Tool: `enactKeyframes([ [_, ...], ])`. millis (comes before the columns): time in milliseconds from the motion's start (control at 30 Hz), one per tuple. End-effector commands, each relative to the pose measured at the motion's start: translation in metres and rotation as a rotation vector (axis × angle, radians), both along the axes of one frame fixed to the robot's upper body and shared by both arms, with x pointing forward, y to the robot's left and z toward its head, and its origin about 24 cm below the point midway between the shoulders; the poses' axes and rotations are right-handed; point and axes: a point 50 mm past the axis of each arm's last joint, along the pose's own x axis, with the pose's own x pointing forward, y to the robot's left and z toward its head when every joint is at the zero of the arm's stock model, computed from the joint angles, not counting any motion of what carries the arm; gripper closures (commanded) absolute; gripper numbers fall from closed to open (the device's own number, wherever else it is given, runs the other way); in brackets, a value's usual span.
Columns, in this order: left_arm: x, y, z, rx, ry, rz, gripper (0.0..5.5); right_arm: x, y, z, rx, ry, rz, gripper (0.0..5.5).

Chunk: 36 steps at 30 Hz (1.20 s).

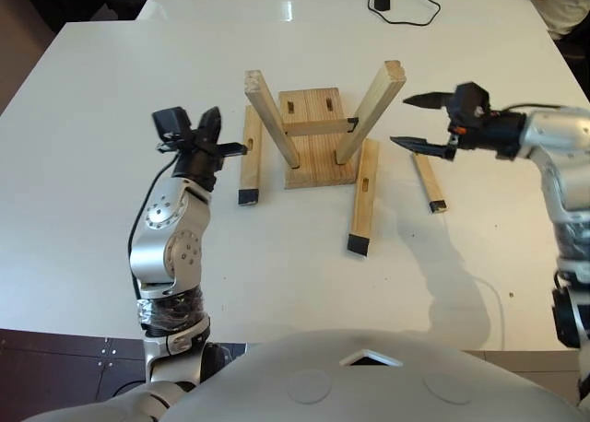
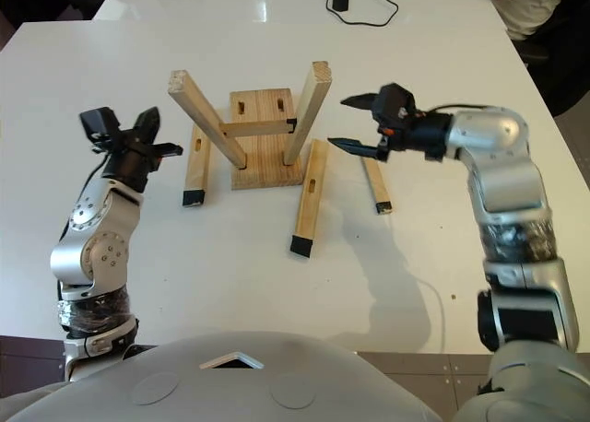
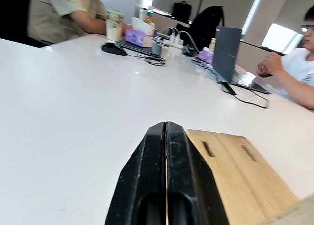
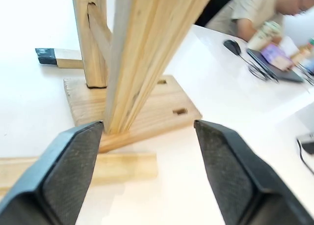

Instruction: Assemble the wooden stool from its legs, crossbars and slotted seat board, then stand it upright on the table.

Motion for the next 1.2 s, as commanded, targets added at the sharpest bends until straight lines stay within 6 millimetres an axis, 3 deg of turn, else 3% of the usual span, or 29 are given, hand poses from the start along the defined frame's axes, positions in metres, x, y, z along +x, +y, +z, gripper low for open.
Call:
enactKeyframes([
  [33, -0.022, -0.017, 0.010, 0.123, -0.056, -0.009, 5.50, -0.008, 0.000, -0.014, 0.087, -0.131, -0.546, 2.34],
  [100, -0.019, -0.035, 0.017, 0.119, -0.100, -0.059, 5.50, -0.004, 0.023, -0.020, 0.247, -0.203, -0.794, 2.68],
  [200, -0.018, -0.047, 0.022, 0.096, -0.133, -0.081, 5.50, -0.008, 0.066, -0.030, 0.445, -0.144, -0.997, 3.14],
  [400, -0.019, -0.067, 0.034, 0.061, -0.189, -0.140, 5.50, -0.015, 0.125, -0.011, 0.565, -0.128, -0.859, 4.17],
  [467, -0.018, -0.076, 0.035, 0.068, -0.199, -0.181, 5.50, -0.018, 0.135, -0.010, 0.548, -0.112, -0.800, 4.47],
  [567, -0.014, -0.086, 0.032, 0.073, -0.194, -0.224, 5.50, -0.018, 0.137, -0.015, 0.505, -0.094, -0.760, 4.89],
  [667, -0.014, -0.079, 0.028, 0.079, -0.185, -0.173, 5.50, -0.016, 0.133, -0.020, 0.468, -0.092, -0.765, 5.31],
  [733, -0.015, -0.068, 0.028, 0.110, -0.191, -0.094, 5.50, -0.010, 0.111, -0.017, 0.452, -0.153, -0.896, 5.46],
  [833, -0.020, -0.029, 0.035, 0.216, -0.197, 0.176, 5.50, -0.009, 0.058, -0.001, 0.403, -0.345, -1.161, 5.46],
  [867, -0.022, -0.019, 0.037, 0.243, -0.197, 0.236, 5.50, -0.012, 0.049, 0.005, 0.393, -0.387, -1.198, 5.46],
  [933, -0.022, -0.016, 0.042, 0.266, -0.211, 0.226, 5.50, -0.018, 0.048, 0.012, 0.401, -0.394, -1.204, 5.46],
  [1000, -0.016, -0.034, 0.045, 0.217, -0.220, 0.098, 5.50, -0.019, 0.075, 0.013, 0.457, -0.312, -1.104, 5.46],
  [1100, -0.012, -0.094, 0.043, 0.082, -0.204, -0.291, 5.50, -0.020, 0.153, 0.010, 0.496, -0.127, -0.704, 5.46],
  [1133, -0.014, -0.113, 0.044, 0.109, -0.228, -0.415, 5.50, -0.024, 0.173, 0.007, 0.475, -0.089, -0.598, 5.46],
  [1200, -0.019, -0.126, 0.038, 0.104, -0.214, -0.497, 5.50, -0.031, 0.192, -0.005, 0.405, -0.050, -0.473, 5.46],
])
